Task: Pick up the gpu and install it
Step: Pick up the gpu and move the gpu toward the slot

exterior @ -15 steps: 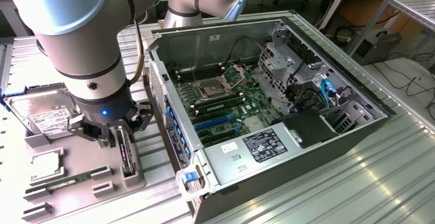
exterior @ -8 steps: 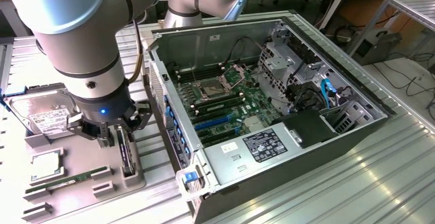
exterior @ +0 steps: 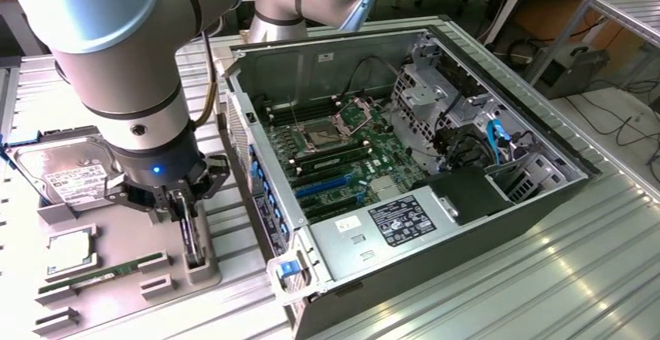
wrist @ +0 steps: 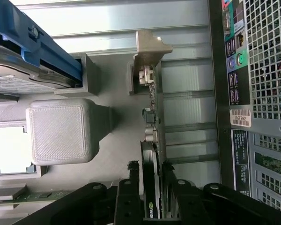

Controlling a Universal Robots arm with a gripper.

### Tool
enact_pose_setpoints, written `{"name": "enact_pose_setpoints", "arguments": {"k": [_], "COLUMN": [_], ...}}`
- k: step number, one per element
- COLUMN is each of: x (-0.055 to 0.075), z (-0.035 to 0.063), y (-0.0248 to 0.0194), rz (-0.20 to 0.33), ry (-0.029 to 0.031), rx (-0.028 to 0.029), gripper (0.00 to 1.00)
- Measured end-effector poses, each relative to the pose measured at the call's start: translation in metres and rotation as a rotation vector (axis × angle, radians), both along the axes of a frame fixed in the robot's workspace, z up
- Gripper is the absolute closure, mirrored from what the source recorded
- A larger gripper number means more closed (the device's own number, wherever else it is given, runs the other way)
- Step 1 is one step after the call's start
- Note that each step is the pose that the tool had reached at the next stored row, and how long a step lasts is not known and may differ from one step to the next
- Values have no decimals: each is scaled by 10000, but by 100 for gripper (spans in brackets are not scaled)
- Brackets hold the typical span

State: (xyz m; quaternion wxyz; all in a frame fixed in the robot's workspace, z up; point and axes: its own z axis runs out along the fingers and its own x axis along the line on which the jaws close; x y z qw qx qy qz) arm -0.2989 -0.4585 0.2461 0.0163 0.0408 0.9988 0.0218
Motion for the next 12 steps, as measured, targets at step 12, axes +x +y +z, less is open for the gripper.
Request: {"name": "enact_pose_setpoints", "arguments": {"k": [12], "x": [0], "z": [0], "y": [0], "rz": [478], "ry": [-2], "rx": [0], "gripper": [74]}}
